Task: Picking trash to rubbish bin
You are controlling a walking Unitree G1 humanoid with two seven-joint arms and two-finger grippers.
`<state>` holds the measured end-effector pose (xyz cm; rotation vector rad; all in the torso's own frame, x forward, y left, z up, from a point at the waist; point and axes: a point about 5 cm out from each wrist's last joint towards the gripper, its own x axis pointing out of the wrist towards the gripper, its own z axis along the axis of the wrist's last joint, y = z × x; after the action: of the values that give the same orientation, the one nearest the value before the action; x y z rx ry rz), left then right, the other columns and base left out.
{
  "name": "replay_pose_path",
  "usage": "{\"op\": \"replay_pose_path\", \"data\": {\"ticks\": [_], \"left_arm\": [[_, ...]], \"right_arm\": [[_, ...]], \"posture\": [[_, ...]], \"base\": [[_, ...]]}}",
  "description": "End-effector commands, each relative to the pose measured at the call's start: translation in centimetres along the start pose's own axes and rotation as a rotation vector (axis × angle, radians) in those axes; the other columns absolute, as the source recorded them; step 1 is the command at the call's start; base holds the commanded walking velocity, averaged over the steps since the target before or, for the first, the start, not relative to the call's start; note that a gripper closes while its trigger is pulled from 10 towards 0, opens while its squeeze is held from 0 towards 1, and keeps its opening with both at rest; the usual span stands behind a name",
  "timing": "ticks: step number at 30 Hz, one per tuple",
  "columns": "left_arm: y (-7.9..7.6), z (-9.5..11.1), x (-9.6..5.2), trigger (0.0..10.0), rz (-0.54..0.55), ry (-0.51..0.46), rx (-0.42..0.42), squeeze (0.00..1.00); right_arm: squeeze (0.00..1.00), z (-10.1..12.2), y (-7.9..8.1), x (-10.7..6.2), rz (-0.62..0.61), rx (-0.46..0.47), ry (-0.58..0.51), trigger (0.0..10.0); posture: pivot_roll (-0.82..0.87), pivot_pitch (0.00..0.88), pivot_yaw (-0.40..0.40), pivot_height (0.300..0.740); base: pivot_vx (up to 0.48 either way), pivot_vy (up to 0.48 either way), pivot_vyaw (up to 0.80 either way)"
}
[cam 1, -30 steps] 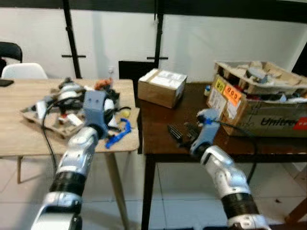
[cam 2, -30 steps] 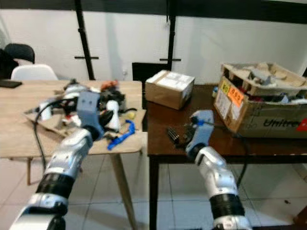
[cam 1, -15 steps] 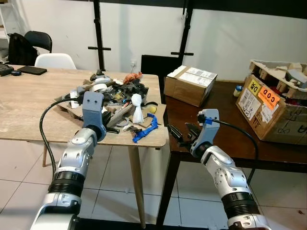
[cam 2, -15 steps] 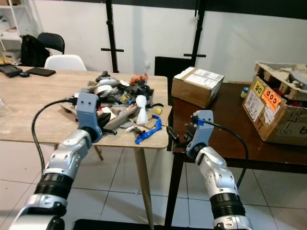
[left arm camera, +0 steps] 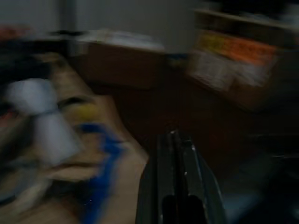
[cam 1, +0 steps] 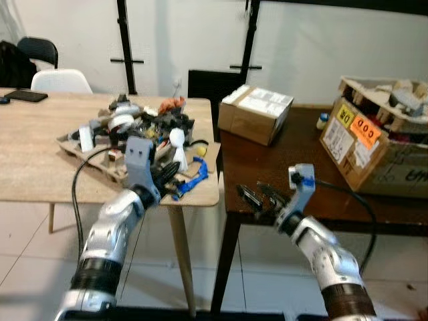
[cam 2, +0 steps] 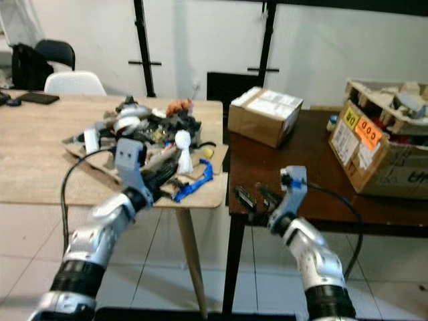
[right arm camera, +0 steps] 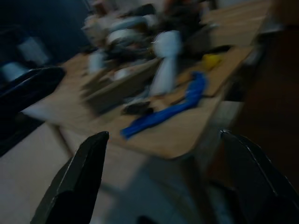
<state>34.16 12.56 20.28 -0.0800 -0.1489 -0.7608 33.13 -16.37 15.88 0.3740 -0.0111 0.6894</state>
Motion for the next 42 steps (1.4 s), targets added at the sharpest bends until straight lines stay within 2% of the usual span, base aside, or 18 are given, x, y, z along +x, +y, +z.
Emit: {"op": "replay_pose_path", "data": {"ticks": [1,4,6,7,9,10,11,14,16,18,20,21,24,28,30,31,33,42], "left_arm": [[-1.5,-1.1,-0.3,10.0,-0.138,0.064,-0.015,0.0],[-3.4,-4.3,-1.7,10.0,-0.313,0.302,0.029,0.0],[-3.6,-5.2,-2.1,10.0,-0.339,0.373,0.045,0.0],[-3.4,-6.6,-2.8,10.0,-0.347,0.484,0.071,0.0],[-2.0,-9.7,-4.1,10.0,-0.24,0.68,0.137,0.0],[-2.0,-9.7,-4.1,10.0,-0.24,0.68,0.137,0.0],[-1.0,-11.4,-4.7,10.0,-0.118,0.755,0.163,0.0],[-0.5,-12.6,-5.2,10.0,-0.022,0.785,0.156,0.0],[-0.5,-15.1,-6.4,10.0,0.174,0.783,0.042,0.0],[-0.5,-15.1,-6.4,10.0,0.174,0.783,0.042,0.0],[-1.4,-18.1,-8.7,10.0,0.343,0.809,-0.093,0.0],[-1.4,-18.1,-8.7,10.0,0.343,0.809,-0.093,0.0],[-3.0,-20.8,-11.7,10.0,0.407,0.902,-0.172,0.0],[-4.2,-22.9,-14.6,10.0,0.492,0.969,-0.19,0.0],[-4.2,-22.9,-14.6,10.0,0.492,0.969,-0.19,0.0],[-4.2,-23.4,-16.0,10.0,0.586,0.975,-0.193,0.0],[-4.2,-23.8,-17.3,10.0,0.673,0.987,-0.207,0.0],[-5.2,-24.6,-18.9,10.0,0.695,1.024,-0.206,0.0]], "right_arm": [[0.0,-0.4,0.8,-0.3,0.089,0.017,0.034,10.0],[0.0,-2.3,2.0,-1.2,0.231,0.051,0.147,10.0],[0.0,-2.8,2.3,-1.4,0.259,0.057,0.178,10.0],[0.0,-3.9,2.2,-1.7,0.257,0.055,0.242,10.0],[0.0,-7.0,1.1,-2.5,0.163,0.016,0.422,10.0],[0.0,-7.0,1.1,-2.5,0.163,0.016,0.422,10.0],[0.0,-9.0,-0.1,-3.1,0.04,-0.037,0.542,10.0],[0.0,-10.5,-1.1,-3.7,-0.065,-0.084,0.632,10.0],[0.0,-12.7,-2.9,-5.3,-0.302,-0.121,0.744,10.0],[0.0,-12.7,-2.9,-5.3,-0.302,-0.121,0.744,10.0],[0.0,-14.2,-3.3,-6.7,-0.425,-0.103,0.771,10.0],[0.0,-14.2,-3.3,-6.7,-0.425,-0.103,0.771,10.0],[0.0,-15.3,-3.1,-7.7,-0.467,-0.067,0.782,10.0],[0.0,-18.2,-2.7,-10.2,-0.554,-0.037,0.841,10.0],[0.0,-18.2,-2.7,-10.2,-0.554,-0.037,0.841,10.0],[0.0,-20.4,-2.0,-12.3,-0.6,-0.039,0.924,10.0],[0.0,-21.8,-1.2,-14.0,-0.623,-0.039,0.985,10.0],[0.0,-23.6,0.0,-16.2,-0.715,-0.049,1.009,10.0]], "posture": [[0.05,0.031,-0.034,0.74],[0.05,0.031,-0.035,0.74],[0.05,0.031,-0.035,0.74],[0.05,0.033,-0.035,0.74],[0.05,0.034,-0.037,0.74],[0.05,0.034,-0.037,0.74],[0.05,0.033,-0.037,0.74],[0.05,0.035,-0.038,0.74],[0.05,0.039,-0.035,0.74],[0.05,0.039,-0.035,0.74],[0.05,0.045,-0.034,0.74],[0.05,0.045,-0.034,0.74],[0.04,0.049,-0.033,0.74],[0.05,0.051,-0.033,0.74],[0.05,0.051,-0.033,0.74],[0.05,0.053,-0.037,0.74],[0.06,0.057,-0.036,0.74],[0.05,0.089,-0.027,0.74]], "base": [[0.0,0.0,0.0],[0.0,0.0,0.0],[0.0,0.0,0.0],[0.0,0.0,0.0],[0.0,0.0,0.0],[0.0,0.0,0.0],[0.0,0.0,0.0],[0.0,0.0,0.0],[0.0,0.0,0.0],[0.0,0.0,0.0],[0.0,0.0,0.0],[0.0,0.0,0.0],[0.0,0.0,0.0],[0.0,0.0,0.0],[0.0,0.0,0.0],[0.0,0.0,0.0],[0.0,0.0,0.0],[0.0,0.0,0.0]]}}
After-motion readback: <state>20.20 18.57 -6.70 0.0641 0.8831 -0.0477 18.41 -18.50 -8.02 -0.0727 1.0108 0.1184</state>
